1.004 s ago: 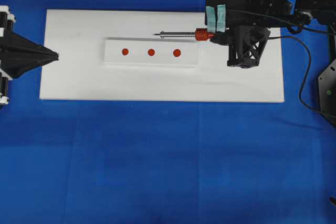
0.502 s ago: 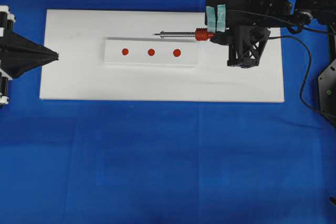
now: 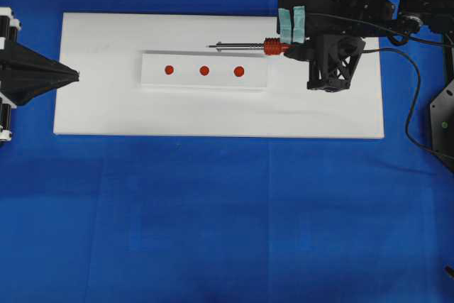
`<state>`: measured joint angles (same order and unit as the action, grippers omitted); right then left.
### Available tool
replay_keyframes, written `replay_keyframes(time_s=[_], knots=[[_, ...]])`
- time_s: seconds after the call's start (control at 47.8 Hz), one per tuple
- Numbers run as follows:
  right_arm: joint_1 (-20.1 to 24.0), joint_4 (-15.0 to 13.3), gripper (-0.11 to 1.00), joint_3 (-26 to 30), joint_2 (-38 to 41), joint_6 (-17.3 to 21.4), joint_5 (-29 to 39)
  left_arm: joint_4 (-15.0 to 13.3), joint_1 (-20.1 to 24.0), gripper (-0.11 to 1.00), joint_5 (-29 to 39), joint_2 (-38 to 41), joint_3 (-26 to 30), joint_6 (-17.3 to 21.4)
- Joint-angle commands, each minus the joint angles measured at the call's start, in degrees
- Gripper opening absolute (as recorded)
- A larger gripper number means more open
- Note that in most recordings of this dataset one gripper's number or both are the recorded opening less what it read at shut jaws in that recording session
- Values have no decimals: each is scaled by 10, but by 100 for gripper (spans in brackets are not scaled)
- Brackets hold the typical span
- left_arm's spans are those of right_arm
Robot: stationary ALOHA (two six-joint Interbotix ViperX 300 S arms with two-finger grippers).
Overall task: Touch the tip of the soldering iron to the mark.
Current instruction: 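Lower the iron tip onto the middle red dot and hold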
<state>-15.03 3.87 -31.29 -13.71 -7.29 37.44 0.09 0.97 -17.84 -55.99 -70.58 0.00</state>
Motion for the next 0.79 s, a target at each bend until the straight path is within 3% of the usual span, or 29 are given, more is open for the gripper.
replay_keyframes(time_s=[0.0,0.377,0.774], knots=[[-1,-1,6,9,-11,1,-4,0,1,0,-6,2,6,-1],[-1,0,6,4,-2,1,-4,0,1,0,-6,3,6,0],[4,1,6,5,71,1,-18,0,1,0,-6,3,5,0]])
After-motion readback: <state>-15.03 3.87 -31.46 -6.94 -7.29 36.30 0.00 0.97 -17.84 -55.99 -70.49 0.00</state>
